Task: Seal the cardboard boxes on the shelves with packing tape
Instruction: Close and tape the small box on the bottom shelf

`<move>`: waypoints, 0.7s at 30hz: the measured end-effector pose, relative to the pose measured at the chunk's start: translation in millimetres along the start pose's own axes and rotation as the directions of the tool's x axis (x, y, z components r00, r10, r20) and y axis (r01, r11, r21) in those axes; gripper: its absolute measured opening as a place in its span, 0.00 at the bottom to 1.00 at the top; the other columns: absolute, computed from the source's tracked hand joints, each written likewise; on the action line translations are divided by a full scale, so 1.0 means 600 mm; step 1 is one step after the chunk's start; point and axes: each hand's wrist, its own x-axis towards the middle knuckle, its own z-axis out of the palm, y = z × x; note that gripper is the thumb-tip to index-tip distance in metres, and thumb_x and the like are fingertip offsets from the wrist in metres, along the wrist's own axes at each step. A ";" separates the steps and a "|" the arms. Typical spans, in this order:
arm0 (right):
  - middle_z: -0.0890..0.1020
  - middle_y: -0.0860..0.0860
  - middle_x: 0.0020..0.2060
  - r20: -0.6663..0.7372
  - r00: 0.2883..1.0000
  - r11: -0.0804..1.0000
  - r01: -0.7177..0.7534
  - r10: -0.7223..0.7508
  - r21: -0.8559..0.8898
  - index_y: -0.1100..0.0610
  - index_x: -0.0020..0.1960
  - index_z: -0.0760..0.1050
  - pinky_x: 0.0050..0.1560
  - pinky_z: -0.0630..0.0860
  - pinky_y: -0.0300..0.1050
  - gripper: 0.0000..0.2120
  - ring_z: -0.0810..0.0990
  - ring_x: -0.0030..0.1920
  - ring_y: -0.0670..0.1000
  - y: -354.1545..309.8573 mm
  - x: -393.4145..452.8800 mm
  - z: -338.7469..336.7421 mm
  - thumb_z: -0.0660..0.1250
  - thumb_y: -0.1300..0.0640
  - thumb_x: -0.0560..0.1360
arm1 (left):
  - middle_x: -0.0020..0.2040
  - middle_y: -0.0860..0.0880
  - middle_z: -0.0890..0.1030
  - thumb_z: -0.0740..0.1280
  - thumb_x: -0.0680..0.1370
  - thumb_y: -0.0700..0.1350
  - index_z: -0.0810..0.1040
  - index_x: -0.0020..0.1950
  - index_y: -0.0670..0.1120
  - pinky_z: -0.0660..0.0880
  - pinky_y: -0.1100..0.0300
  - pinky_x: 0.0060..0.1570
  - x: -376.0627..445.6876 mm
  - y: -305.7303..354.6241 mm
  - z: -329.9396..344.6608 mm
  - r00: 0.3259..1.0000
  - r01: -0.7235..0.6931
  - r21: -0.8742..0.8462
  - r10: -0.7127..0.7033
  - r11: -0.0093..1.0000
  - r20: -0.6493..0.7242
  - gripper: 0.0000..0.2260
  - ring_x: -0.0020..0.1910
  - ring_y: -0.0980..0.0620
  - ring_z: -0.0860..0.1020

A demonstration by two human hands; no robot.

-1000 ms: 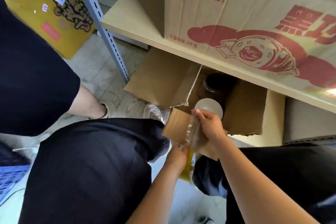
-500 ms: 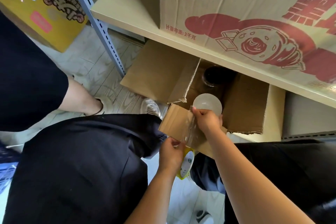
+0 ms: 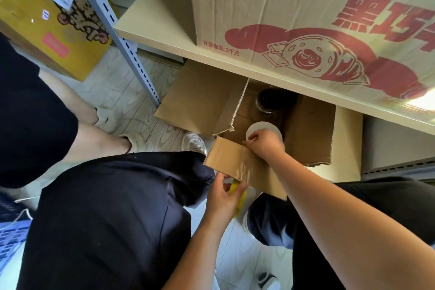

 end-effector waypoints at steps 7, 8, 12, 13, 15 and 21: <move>0.57 0.61 0.78 0.306 0.871 0.847 0.465 -0.385 -0.257 0.61 0.79 0.53 0.75 0.58 0.52 0.29 0.58 0.77 0.60 -0.003 -0.048 0.008 0.47 0.45 0.85 | 0.56 0.53 0.82 0.74 0.75 0.46 0.74 0.61 0.53 0.78 0.53 0.58 0.026 0.028 0.001 0.999 -0.034 -0.021 0.035 0.999 0.041 0.17 0.54 0.51 0.82; 0.47 0.62 0.79 0.360 0.844 0.818 0.504 -0.397 -0.279 0.62 0.80 0.45 0.78 0.50 0.53 0.30 0.47 0.79 0.60 -0.003 -0.055 0.006 0.46 0.46 0.85 | 0.57 0.54 0.81 0.74 0.75 0.46 0.74 0.61 0.52 0.78 0.53 0.58 0.029 0.030 0.004 0.998 -0.054 -0.017 0.054 0.998 0.025 0.17 0.55 0.52 0.82; 0.37 0.55 0.79 0.450 0.821 0.887 0.446 -0.352 -0.120 0.56 0.80 0.34 0.78 0.43 0.49 0.48 0.39 0.79 0.54 -0.004 -0.099 -0.036 0.53 0.30 0.75 | 0.52 0.54 0.83 0.73 0.75 0.43 0.75 0.58 0.49 0.76 0.67 0.46 0.031 0.044 0.011 0.993 -0.117 -0.013 0.117 0.993 0.004 0.14 0.48 0.62 0.81; 0.39 0.53 0.79 0.438 0.826 0.904 0.422 -0.354 -0.064 0.55 0.80 0.34 0.78 0.47 0.49 0.51 0.44 0.80 0.53 -0.001 -0.105 -0.041 0.55 0.27 0.72 | 0.50 0.53 0.83 0.72 0.76 0.42 0.75 0.58 0.47 0.75 0.69 0.43 0.032 0.047 0.011 0.991 -0.133 0.011 0.133 0.991 0.009 0.13 0.45 0.62 0.81; 0.54 0.53 0.79 0.376 0.843 0.916 0.400 -0.385 0.042 0.56 0.81 0.42 0.74 0.62 0.47 0.49 0.63 0.75 0.55 0.002 -0.117 -0.054 0.59 0.30 0.73 | 0.49 0.52 0.83 0.73 0.75 0.43 0.73 0.57 0.48 0.75 0.66 0.44 0.037 0.054 0.008 0.990 -0.132 0.031 0.130 0.991 0.061 0.14 0.47 0.58 0.81; 0.78 0.57 0.62 0.286 0.831 0.713 0.556 -0.477 -0.427 0.57 0.74 0.65 0.58 0.75 0.50 0.22 0.78 0.61 0.59 -0.021 -0.109 -0.085 0.57 0.48 0.83 | 0.59 0.54 0.83 0.78 0.67 0.54 0.64 0.73 0.48 0.74 0.46 0.64 0.049 0.089 -0.002 0.988 0.005 0.079 -0.017 0.997 0.154 0.39 0.60 0.52 0.81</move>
